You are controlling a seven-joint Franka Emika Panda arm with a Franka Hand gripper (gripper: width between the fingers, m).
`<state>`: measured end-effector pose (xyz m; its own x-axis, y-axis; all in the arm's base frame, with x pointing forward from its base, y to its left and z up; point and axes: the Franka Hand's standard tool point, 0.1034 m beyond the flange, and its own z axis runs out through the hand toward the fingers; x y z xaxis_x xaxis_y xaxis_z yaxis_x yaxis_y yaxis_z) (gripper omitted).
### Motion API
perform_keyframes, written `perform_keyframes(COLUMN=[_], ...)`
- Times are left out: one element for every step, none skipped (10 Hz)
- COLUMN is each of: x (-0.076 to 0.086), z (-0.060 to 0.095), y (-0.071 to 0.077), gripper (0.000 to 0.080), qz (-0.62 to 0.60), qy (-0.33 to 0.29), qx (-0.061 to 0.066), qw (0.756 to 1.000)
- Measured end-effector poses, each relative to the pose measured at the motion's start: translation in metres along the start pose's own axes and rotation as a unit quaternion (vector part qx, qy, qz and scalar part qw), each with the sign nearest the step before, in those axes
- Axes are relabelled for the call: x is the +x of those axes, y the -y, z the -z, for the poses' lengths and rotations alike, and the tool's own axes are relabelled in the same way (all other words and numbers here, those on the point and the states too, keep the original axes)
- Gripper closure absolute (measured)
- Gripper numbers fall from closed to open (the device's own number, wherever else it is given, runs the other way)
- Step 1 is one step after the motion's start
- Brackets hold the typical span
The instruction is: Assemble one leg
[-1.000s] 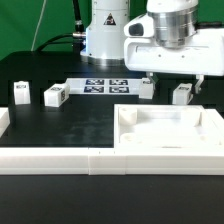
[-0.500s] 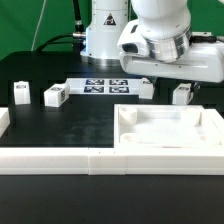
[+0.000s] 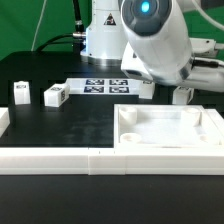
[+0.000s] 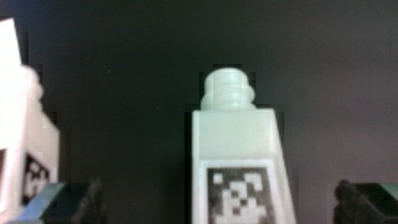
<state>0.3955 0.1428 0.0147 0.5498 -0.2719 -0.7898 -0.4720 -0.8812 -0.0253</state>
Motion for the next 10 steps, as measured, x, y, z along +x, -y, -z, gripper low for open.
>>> perform_keyframes(x=[-0.0013, -0.0016, -0.002, -0.0029, -0.0032, -0.003, -0.0029, -0.0031, -0.0031, -0.0031], z=[-0.0049, -0.0097, -0.013, -0.0144, -0.0147, -0.0145, -0.0146, -0.0146, -0.0146, -0.0146], y=[0.0024, 0.0021, 0.0029, 0.0043, 0.005, 0.0046, 0.0046, 0.0046, 0.0046, 0.0046], gripper=[0.0151, 0.0151, 0.0151, 0.0151, 0.0151, 0.0275, 0.0414, 0.0512, 0.0511, 0.0511], qz=[0.003, 0.003, 0.004, 0.004, 0.005, 0.005, 0.005, 0.005, 0.005, 0.005], qy=[-0.006, -0.003, -0.001, 0.0, -0.001, -0.001, -0.001, 0.0, 0.0, 0.0], qx=[-0.002, -0.004, -0.007, -0.009, -0.009, -0.009, -0.009, -0.009, -0.009, -0.009], qw=[1.0, 1.0, 1.0, 1.0, 1.0, 1.0, 1.0, 1.0, 1.0, 1.0])
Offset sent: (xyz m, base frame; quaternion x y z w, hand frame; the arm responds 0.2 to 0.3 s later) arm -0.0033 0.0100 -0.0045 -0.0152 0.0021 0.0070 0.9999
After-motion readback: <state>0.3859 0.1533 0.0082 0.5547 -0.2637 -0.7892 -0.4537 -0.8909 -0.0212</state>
